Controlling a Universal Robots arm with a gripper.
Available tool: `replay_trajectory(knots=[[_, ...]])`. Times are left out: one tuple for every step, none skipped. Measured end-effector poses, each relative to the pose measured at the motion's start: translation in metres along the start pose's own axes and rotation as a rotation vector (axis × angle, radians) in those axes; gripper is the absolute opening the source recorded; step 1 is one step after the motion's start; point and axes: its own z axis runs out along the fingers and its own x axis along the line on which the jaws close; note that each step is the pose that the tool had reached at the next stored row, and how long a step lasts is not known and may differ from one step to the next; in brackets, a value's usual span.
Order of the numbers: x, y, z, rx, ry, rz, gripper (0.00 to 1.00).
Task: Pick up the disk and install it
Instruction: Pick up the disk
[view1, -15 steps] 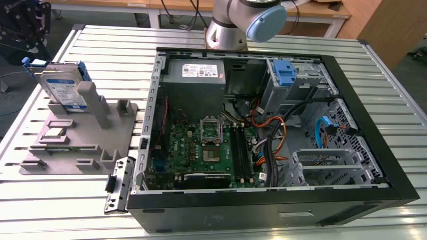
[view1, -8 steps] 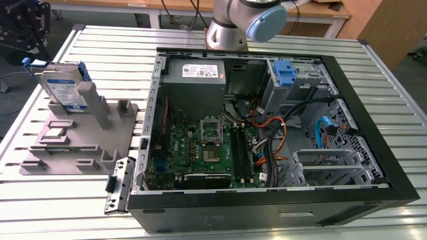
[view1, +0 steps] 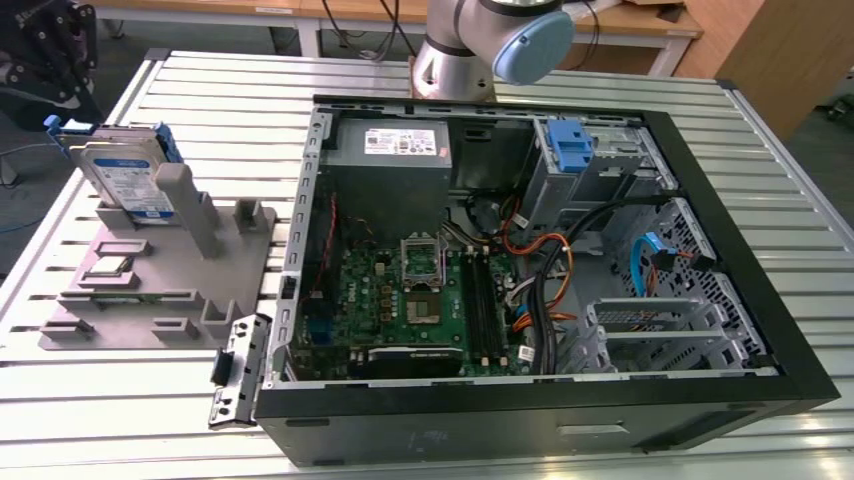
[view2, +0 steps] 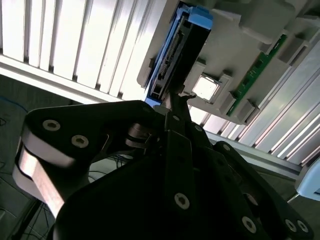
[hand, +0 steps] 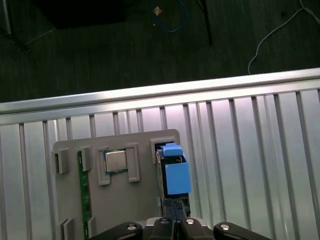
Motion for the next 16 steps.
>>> replay_trajectory(knots=[[0.0000, -0.0007, 0.0001, 0.0000, 0.0001, -0.004, 0.10], [-0.0001, -0.0015, 0.0002, 0.0000, 0.0002, -0.006, 0.10], [-0.0002, -0.0025, 0.0002, 0.0000, 0.0002, -0.006, 0.10], [-0.0004, -0.0036, 0.0002, 0.0000, 0.0002, -0.007, 0.10], [-0.0005, -0.0047, 0.0003, 0.0000, 0.0003, -0.007, 0.10], [-0.0006, -0.0057, 0.0004, 0.0000, 0.0003, -0.007, 0.10], [-0.0008, -0.0068, 0.0007, -0.0001, 0.0003, -0.007, 0.10], [-0.0008, -0.0076, 0.0013, -0.0001, 0.0003, -0.008, 0.10], [-0.0009, -0.0081, 0.0021, 0.0000, 0.0002, -0.008, 0.10], [-0.0010, -0.0086, 0.0029, 0.0001, 0.0002, -0.009, 0.10], [-0.0010, -0.0091, 0.0036, 0.0001, 0.0002, -0.010, 0.10], [-0.0010, -0.0096, 0.0042, -0.0001, 0.0003, -0.010, 0.10], [-0.0011, -0.0102, 0.0044, -0.0004, 0.0006, -0.011, 0.10], [-0.0012, -0.0109, 0.0047, -0.0004, 0.0006, -0.013, 0.10], [-0.0013, -0.0114, 0.0050, -0.0003, 0.0006, -0.014, 0.10], [-0.0015, -0.0118, 0.0052, -0.0003, 0.0005, -0.015, 0.10]])
